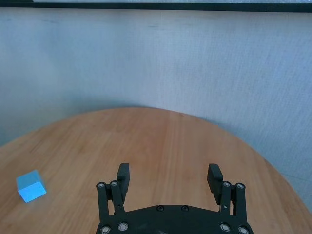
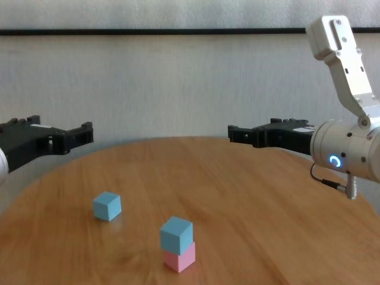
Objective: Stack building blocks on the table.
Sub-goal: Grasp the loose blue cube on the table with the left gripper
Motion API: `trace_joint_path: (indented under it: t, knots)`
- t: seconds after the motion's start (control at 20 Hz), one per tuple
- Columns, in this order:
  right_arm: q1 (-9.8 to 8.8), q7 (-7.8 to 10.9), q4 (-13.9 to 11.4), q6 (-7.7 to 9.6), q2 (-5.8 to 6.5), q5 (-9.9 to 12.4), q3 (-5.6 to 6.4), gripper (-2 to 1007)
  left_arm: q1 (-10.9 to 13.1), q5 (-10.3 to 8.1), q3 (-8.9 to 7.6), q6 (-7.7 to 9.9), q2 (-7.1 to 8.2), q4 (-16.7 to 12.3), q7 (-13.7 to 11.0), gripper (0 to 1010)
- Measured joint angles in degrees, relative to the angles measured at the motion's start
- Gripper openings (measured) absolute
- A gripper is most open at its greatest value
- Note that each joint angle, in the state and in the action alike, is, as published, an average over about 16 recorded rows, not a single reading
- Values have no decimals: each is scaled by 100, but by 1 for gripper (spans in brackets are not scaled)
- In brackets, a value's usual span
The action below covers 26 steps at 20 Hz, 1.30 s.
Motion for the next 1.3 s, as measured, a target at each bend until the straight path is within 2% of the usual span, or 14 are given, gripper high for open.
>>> trace_joint_path:
  t: [0.25,0.6,0.75,1.05,1.3]
  knots:
    - [13,-92,68,-34,4,-68,40,1005,6,-51,34,107,-19,-2,-147,1000]
    - [14,-30,36,-29,4,-32,18,1005,14,-169,154,407,-100,50,-469,1000]
    - [14,-15,24,-27,4,-17,11,1004,-3,-165,212,531,-136,113,-569,1000]
    - [12,7,7,-24,3,3,3,1005,-113,-2,281,631,-182,343,-599,1000]
    - [11,18,-1,-23,3,13,-1,1005,-257,244,280,521,-195,602,-530,1000]
